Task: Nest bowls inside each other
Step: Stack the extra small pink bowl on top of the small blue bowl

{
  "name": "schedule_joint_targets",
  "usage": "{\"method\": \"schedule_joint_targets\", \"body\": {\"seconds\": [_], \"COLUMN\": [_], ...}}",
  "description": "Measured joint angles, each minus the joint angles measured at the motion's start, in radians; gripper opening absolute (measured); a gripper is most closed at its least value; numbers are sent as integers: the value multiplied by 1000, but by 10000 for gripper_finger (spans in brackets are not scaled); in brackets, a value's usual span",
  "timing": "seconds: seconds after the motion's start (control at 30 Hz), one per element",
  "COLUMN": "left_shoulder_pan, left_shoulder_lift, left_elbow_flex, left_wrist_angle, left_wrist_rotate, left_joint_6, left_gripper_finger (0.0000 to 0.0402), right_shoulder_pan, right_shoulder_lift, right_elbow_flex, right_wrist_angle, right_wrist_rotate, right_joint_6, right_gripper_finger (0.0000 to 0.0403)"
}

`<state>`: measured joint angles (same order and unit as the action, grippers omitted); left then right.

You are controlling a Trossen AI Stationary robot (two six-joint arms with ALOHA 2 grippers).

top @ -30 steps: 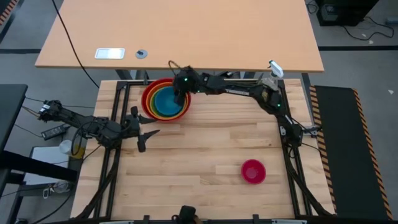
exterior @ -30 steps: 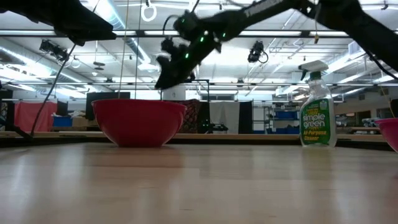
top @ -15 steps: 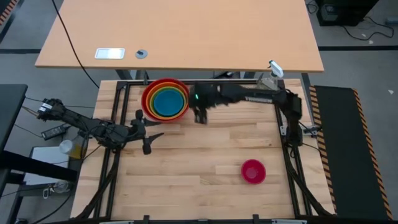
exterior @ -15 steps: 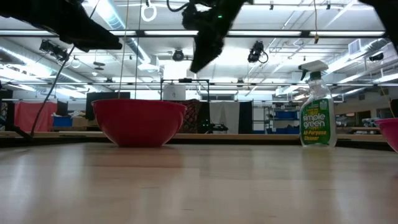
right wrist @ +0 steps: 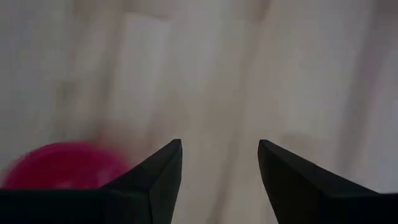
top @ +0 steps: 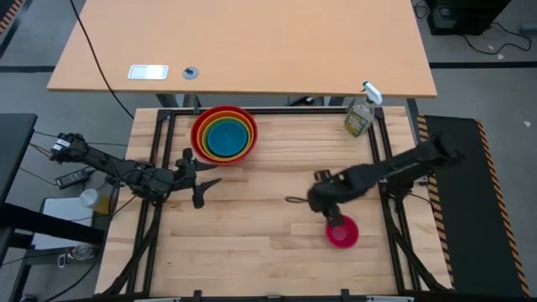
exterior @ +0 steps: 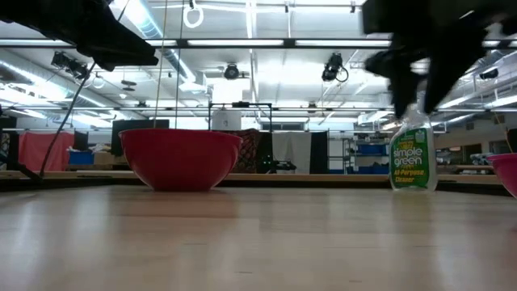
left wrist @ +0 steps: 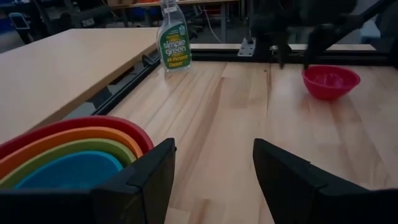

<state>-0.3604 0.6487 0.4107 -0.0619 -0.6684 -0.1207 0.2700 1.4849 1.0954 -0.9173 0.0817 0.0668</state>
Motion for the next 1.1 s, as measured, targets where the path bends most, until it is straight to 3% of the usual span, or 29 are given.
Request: {"method": "schedule_joint_targets", "body": {"seconds": [0.13, 0.3, 0.47, 0.8, 0.93, 1.1], "left_shoulder_pan": [4, 4, 4, 4, 4, 4], "left_shoulder_lift": [0, 0, 0, 0, 0, 0], "left_elbow_flex": [0, 0, 0, 0, 0, 0], "left_wrist_angle": [7, 7, 6, 6, 6, 7], "left_wrist_rotate": [-1, -1, -1, -1, -1, -1], "left_joint_6": [0, 11, 31, 57, 57, 57], "left_gripper_finger": [220, 220, 220, 220, 220, 220], "right_shoulder_pan": [86, 125, 126, 153, 154, 131], "right_shoulder_lift": [-44, 6, 78, 197, 227, 215], "right_elbow_flex": [-61, -71, -72, -72, -73, -65], "right_wrist_angle": [3, -10, -52, -83, -82, -80], "right_wrist_rotate": [-28, -35, -99, -101, -98, -169], "right_joint_6": [196, 324, 351, 316, 296, 271], "right_gripper_finger": [213, 190, 167, 152, 114, 27]}}
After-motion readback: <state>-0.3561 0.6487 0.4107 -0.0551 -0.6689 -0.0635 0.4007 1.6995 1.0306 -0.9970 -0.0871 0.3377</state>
